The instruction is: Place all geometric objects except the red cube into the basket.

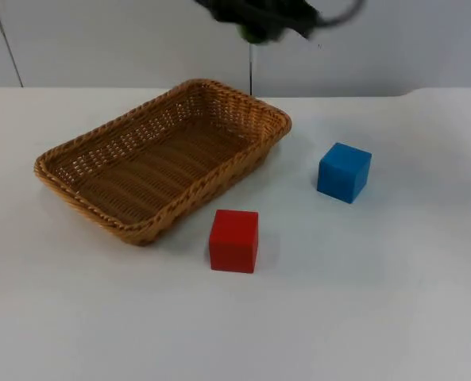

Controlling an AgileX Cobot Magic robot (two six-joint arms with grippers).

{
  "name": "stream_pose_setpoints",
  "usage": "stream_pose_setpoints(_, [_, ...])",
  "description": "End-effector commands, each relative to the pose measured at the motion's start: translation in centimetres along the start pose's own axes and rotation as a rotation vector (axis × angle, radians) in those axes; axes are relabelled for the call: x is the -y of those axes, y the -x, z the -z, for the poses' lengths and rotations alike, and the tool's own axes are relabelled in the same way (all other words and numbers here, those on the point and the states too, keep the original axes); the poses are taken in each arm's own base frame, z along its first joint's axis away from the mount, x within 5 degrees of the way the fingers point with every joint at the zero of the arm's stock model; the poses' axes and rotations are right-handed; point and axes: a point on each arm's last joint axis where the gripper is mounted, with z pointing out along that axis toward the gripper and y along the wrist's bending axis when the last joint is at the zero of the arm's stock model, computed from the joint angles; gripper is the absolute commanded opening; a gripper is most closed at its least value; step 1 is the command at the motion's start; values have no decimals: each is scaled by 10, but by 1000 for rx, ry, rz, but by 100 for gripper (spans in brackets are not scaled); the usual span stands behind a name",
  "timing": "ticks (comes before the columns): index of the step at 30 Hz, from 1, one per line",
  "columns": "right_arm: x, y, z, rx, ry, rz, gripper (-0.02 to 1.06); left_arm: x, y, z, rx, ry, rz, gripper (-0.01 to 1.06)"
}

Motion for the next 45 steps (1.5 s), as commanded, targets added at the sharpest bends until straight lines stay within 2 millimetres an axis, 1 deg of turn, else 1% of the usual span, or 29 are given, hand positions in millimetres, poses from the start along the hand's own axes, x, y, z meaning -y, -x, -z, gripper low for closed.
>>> stream_pose_setpoints(1, [2, 3, 5, 23, -12, 2, 104, -35, -11, -3, -40, 50, 128, 0])
stream_pose_setpoints(2, [2, 3, 5, 23, -12, 2, 104, -45, -16, -6, -54, 48, 197, 0])
stream_pose_setpoints(3, [2, 3, 5, 23, -12, 2, 104, -45, -16, -6, -54, 48, 197, 0])
stream_pose_setpoints(4, [2, 3, 5, 25, -12, 2, 104, -52, -19, -8, -61, 49, 231, 0])
stream_pose_setpoints(5, [2, 3, 5, 25, -12, 2, 104, -67, -27, -13, -79, 53, 309, 0])
stream_pose_setpoints(7, [2, 3, 5, 25, -12, 2, 104, -76, -39, -24, -117, 59, 350, 0])
stream_pose_setpoints(8, [2, 3, 5, 25, -12, 2, 104, -76, -39, -24, -117, 59, 350, 0])
stream_pose_setpoints(9, [2, 3, 5, 25, -12, 2, 104, -77, -47, -31, -152, 61, 354, 0])
stream_pose_setpoints(12, [2, 3, 5, 25, -12, 2, 104, -71, -71, -54, -280, 53, 347, 0])
stream_pose_setpoints(13, [2, 3, 5, 25, -12, 2, 104, -71, -71, -54, -280, 53, 347, 0])
stream_pose_setpoints(14, [2, 3, 5, 25, -12, 2, 104, -67, -78, -61, -315, 44, 342, 0])
stream_pose_setpoints(17, [2, 3, 5, 25, -12, 2, 104, -50, -90, -76, -365, 13, 297, 0])
stream_pose_setpoints(21, [2, 2, 5, 20, -11, 0, 104, -47, -96, -81, -353, 9, 283, 0])
stream_pose_setpoints(28, [2, 2, 5, 20, -11, 0, 104, -44, -105, -87, -401, 4, 273, 0])
stream_pose_setpoints(29, [2, 3, 5, 24, -12, 0, 104, -40, -108, -89, -423, 2, 254, 1])
stream_pose_setpoints(30, [2, 3, 5, 24, -12, 0, 104, -38, -110, -90, -438, 0, 246, 5])
stream_pose_setpoints(31, [2, 3, 5, 24, -12, 0, 104, -38, -110, -90, -438, 0, 246, 5])
stream_pose_setpoints(33, [2, 3, 5, 24, -12, 0, 104, -33, -111, -91, -451, -2, 224, 23])
stream_pose_setpoints(34, [2, 3, 5, 24, -12, 0, 104, -29, -110, -91, -451, -5, 212, 39])
stream_pose_setpoints(35, [2, 3, 5, 24, -12, 0, 104, -27, -109, -91, -443, -8, 208, 60])
stream_pose_setpoints(36, [2, 3, 5, 24, -12, 0, 104, -27, -109, -91, -443, -8, 208, 60])
stream_pose_setpoints(37, [2, 3, 5, 22, -12, 0, 104, -25, -107, -91, -436, -11, 204, 92])
stream_pose_setpoints(38, [2, 2, 5, 21, -11, 0, 104, -25, -107, -91, -435, -10, 204, 104])
stream_pose_setpoints(41, [2, 2, 5, 14, -10, 0, 104, -26, -105, -89, -436, -8, 202, 104])
stream_pose_setpoints(42, [2, 1, 5, 11, -9, 0, 104, -28, -101, -85, -422, -3, 193, 104])
stream_pose_setpoints(43, [2, 1, 5, 11, -9, 0, 104, -30, -93, -78, -397, 4, 187, 104])
stream_pose_setpoints(45, [2, 1, 5, 11, -9, 0, 104, -38, -71, -57, -303, 25, 165, 104])
